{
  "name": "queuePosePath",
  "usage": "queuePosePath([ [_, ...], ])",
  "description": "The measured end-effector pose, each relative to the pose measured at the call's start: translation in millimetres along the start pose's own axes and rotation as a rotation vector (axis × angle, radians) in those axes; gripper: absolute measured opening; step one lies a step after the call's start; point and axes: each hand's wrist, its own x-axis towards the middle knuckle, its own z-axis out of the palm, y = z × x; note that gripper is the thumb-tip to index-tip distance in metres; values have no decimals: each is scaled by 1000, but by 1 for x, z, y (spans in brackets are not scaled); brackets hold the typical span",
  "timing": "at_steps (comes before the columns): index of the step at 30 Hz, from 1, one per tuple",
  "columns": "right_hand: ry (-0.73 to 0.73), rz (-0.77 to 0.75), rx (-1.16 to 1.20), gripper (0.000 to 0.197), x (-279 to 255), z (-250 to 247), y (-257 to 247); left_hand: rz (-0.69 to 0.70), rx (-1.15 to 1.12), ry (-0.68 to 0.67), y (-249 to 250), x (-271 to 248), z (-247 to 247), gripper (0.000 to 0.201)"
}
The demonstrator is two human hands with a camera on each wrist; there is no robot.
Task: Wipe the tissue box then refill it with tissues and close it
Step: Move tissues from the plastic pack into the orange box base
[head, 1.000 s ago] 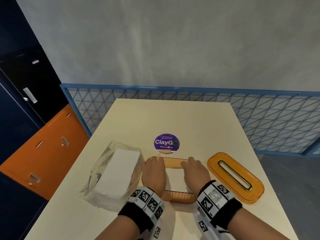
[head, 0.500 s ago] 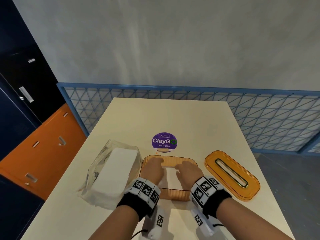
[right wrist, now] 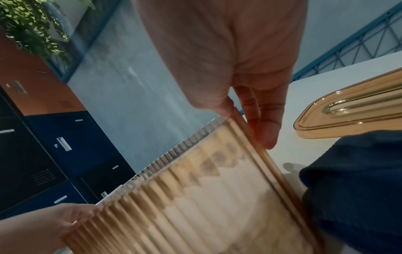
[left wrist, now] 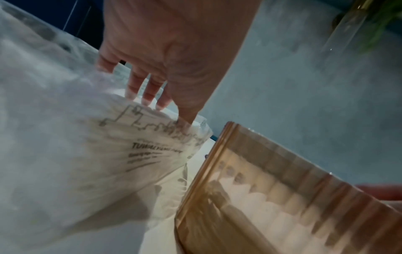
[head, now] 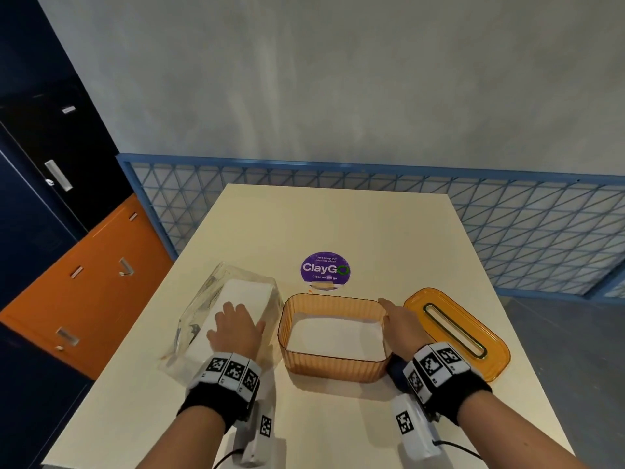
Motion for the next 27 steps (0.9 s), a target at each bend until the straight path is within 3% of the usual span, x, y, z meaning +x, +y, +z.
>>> queuePosePath([
  [14, -16, 4, 8, 51, -1, -3, -1, 5, -82, 25, -2, 1, 0, 34],
  [17, -14, 4, 12, 51, -1, -2, 0, 61, -12, 28, 4, 0, -1, 26],
  [22, -11, -11, -2, 52, -1, -2, 0, 134, 179, 6, 10, 1, -1, 28],
  [27, -11, -20, -24, 54, -1, -1, 0, 112, 144, -7, 15, 9, -5, 26],
])
